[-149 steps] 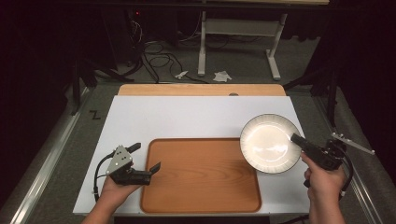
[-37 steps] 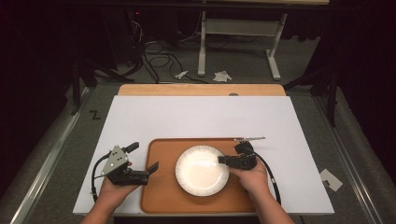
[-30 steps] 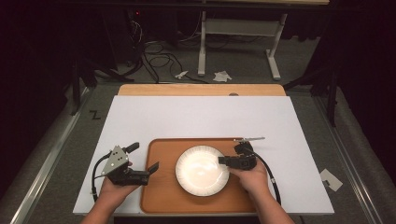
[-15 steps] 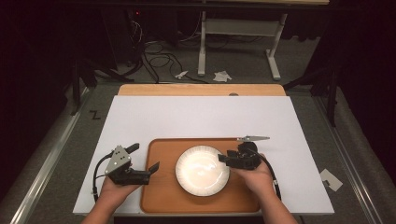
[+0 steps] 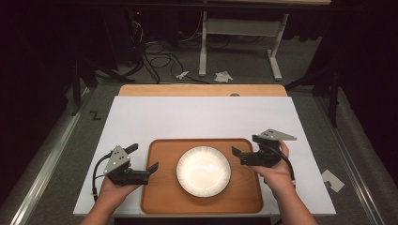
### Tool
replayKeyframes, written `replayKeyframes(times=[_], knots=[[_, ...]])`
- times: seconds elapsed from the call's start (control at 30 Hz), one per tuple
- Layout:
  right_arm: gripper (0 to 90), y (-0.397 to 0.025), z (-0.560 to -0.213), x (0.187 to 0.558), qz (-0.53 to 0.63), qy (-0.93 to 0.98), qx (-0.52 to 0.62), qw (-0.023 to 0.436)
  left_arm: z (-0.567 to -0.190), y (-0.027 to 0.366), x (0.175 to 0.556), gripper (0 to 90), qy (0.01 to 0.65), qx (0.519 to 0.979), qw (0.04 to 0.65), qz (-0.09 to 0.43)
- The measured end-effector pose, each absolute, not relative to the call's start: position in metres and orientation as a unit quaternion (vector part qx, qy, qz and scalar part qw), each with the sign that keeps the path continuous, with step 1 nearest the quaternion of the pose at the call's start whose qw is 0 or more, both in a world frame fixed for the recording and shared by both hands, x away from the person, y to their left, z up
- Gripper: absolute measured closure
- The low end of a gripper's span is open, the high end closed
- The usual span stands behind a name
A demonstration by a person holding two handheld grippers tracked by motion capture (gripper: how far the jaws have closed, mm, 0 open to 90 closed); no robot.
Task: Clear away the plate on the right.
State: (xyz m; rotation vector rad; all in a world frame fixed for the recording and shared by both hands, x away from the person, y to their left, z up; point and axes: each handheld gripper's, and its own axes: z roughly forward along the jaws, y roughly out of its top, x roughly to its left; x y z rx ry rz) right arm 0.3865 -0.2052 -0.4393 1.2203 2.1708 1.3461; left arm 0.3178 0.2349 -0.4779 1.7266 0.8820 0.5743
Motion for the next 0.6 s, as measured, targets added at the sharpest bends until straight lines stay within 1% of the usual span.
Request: replayKeyframes(times=[0.03, 0.07, 0.23, 0.27, 0.3, 0.37, 0.47, 0.5, 0.6], knots=[[0.0, -0.205, -0.439, 0.387, 0.470, 0.758, 0.426, 0.155, -0.478, 0.235, 0.318, 0.4, 0.370, 0.724, 0.531, 0.241], [0.0, -0.220, -0.436, 0.383, 0.475, 0.750, 0.430, 0.164, -0.478, 0.235, 0.318, 0.4, 0.369, 0.725, 0.530, 0.241], [0.0, -0.254, -0.430, 0.373, 0.479, 0.733, 0.441, 0.197, -0.478, 0.234, 0.318, 0.3, 0.370, 0.724, 0.530, 0.240], [0.0, -0.254, -0.430, 0.373, 0.479, 0.733, 0.441, 0.197, -0.478, 0.234, 0.318, 0.4, 0.370, 0.724, 0.530, 0.240], [0.0, -0.270, -0.429, 0.366, 0.481, 0.724, 0.447, 0.213, -0.479, 0.235, 0.319, 0.4, 0.371, 0.724, 0.529, 0.240], [0.0, -0.282, -0.432, 0.359, 0.479, 0.722, 0.447, 0.223, -0.480, 0.235, 0.319, 0.4, 0.373, 0.724, 0.531, 0.236], [0.0, -0.295, -0.449, 0.344, 0.476, 0.721, 0.454, 0.218, -0.481, 0.233, 0.320, 0.4, 0.371, 0.726, 0.531, 0.230], [0.0, -0.297, -0.455, 0.342, 0.466, 0.727, 0.458, 0.212, -0.481, 0.231, 0.320, 0.4, 0.371, 0.728, 0.530, 0.229], [0.0, -0.296, -0.459, 0.345, 0.470, 0.725, 0.456, 0.214, -0.484, 0.227, 0.323, 0.4, 0.371, 0.735, 0.521, 0.225]])
